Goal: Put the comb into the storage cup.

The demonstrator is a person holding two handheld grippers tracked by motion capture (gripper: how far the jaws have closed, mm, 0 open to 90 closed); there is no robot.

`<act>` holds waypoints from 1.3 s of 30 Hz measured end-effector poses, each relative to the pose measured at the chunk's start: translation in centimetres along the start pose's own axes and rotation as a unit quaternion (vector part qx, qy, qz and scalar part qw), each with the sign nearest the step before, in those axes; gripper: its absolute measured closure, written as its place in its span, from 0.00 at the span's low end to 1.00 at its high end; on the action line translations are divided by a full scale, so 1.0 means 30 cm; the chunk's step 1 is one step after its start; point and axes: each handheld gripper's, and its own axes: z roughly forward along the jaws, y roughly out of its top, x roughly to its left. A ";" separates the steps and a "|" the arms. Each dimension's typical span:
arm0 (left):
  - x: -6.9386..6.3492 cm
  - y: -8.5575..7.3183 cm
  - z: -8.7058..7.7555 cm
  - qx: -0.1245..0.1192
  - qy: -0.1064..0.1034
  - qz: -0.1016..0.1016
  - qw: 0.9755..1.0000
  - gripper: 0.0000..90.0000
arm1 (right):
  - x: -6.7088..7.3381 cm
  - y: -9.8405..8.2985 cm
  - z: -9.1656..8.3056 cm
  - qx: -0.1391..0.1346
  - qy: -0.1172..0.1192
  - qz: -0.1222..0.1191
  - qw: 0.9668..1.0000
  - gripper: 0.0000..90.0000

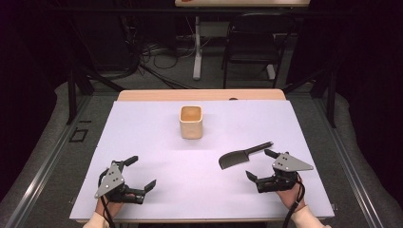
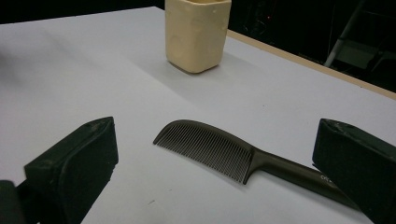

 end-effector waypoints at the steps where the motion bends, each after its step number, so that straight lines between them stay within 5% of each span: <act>1: 0.000 0.000 0.001 0.000 0.000 0.001 1.000 0.00 | 0.000 0.000 0.000 0.000 0.000 0.000 1.000 0.00; 31: 0.005 0.003 0.022 0.008 0.015 0.005 1.000 0.00 | -0.154 0.037 0.112 0.025 -0.032 0.042 0.998 0.00; 39: 0.003 0.005 0.024 0.008 0.011 0.007 1.000 0.00 | -0.174 0.048 0.139 0.033 -0.034 0.036 0.998 0.00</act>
